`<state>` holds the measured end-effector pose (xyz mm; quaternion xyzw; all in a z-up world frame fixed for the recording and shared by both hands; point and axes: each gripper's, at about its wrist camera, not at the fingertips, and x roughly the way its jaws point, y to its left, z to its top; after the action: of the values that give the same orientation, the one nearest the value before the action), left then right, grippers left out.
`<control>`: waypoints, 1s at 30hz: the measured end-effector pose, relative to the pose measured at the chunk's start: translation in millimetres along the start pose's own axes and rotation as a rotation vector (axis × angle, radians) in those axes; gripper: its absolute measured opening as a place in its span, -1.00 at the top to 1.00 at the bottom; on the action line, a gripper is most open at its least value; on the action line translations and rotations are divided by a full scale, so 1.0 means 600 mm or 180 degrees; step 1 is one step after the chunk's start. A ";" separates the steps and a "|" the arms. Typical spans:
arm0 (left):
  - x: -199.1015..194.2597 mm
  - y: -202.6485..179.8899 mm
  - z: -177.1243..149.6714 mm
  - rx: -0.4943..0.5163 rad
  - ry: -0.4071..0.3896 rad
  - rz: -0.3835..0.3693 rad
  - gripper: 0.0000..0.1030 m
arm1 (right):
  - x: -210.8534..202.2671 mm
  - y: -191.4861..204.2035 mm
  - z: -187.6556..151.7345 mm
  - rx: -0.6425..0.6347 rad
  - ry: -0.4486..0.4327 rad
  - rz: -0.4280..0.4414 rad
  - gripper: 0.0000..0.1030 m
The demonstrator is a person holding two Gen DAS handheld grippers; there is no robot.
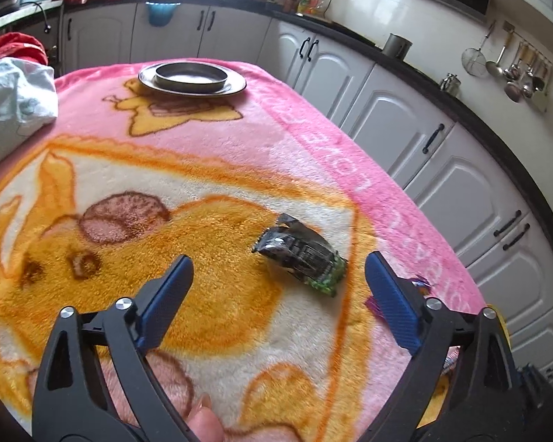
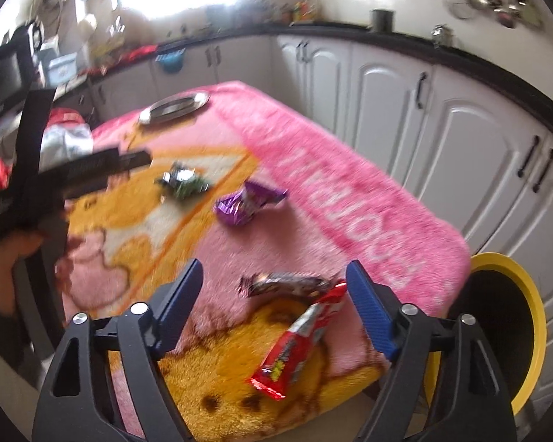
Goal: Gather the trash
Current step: 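Grasp the black-green snack bag with the left tool while the right tool grasps the red candy bar wrapper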
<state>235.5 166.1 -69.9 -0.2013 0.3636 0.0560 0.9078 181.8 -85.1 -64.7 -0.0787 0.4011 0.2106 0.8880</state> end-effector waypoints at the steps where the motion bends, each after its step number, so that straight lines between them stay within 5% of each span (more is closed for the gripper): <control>1: 0.004 0.000 0.001 0.0004 0.0006 0.0008 -0.59 | 0.008 0.004 -0.002 -0.0048 0.0051 0.0004 -0.33; 13: 0.059 -0.009 0.027 0.0106 0.0173 -0.0007 -0.51 | 0.080 0.024 -0.006 -0.0854 0.0463 -0.0267 -0.20; 19: 0.085 -0.011 0.026 0.0059 0.0279 -0.0029 -0.36 | 0.112 0.032 -0.006 -0.1062 0.0591 -0.0183 0.40; 23: 0.095 -0.015 0.018 0.0081 0.0328 -0.0008 -0.08 | 0.121 0.036 0.001 -0.1085 0.0552 -0.0042 0.68; 30: 0.102 -0.013 0.015 0.0134 0.0321 0.0061 0.49 | 0.117 0.031 0.016 -0.0862 0.0393 0.0180 0.73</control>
<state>287.8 159.6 -103.3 -0.1812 0.4120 0.0469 0.8918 221.8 -43.8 -110.0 -0.1993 0.4248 0.2824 0.8367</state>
